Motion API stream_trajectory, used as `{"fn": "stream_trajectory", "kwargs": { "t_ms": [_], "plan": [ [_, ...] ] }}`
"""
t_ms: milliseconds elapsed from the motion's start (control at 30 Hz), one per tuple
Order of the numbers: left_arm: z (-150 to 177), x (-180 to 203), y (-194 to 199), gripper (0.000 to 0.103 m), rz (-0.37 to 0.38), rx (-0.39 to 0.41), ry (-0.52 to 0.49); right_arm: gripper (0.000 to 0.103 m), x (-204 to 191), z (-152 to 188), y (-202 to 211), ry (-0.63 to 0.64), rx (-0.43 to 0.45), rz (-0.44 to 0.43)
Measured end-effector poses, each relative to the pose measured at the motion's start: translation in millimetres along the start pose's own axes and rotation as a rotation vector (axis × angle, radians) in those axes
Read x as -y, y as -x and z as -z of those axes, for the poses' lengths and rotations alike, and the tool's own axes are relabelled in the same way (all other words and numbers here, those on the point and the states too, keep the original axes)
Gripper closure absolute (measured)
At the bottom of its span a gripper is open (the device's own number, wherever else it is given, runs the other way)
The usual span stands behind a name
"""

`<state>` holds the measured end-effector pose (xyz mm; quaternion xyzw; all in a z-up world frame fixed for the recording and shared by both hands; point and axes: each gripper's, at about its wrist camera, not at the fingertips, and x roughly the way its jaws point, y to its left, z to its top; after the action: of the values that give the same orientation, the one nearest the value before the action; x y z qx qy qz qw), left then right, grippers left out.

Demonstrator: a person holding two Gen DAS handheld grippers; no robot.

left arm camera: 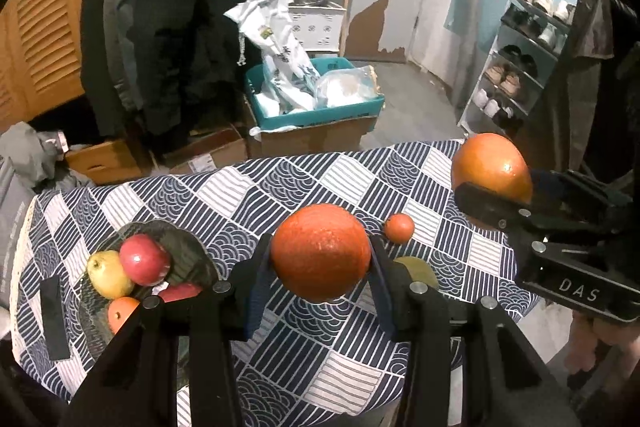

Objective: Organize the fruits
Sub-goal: 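Lift and carry both oranges in the two tools toward the glass bowl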

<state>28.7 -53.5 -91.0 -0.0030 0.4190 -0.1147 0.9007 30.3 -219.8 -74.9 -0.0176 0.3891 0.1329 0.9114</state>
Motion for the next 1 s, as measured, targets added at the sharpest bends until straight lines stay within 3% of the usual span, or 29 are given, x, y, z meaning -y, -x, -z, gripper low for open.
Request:
{"fn": "stream_trajectory", "kwargs": {
  "t_ms": [1000],
  "plan": [
    [43.7,-138.8,23.3,0.057,-0.140,-0.030,0.220,0.036,-131.0,-26.3,-54.2,0.106,-0.079,-0.183]
  ]
}}
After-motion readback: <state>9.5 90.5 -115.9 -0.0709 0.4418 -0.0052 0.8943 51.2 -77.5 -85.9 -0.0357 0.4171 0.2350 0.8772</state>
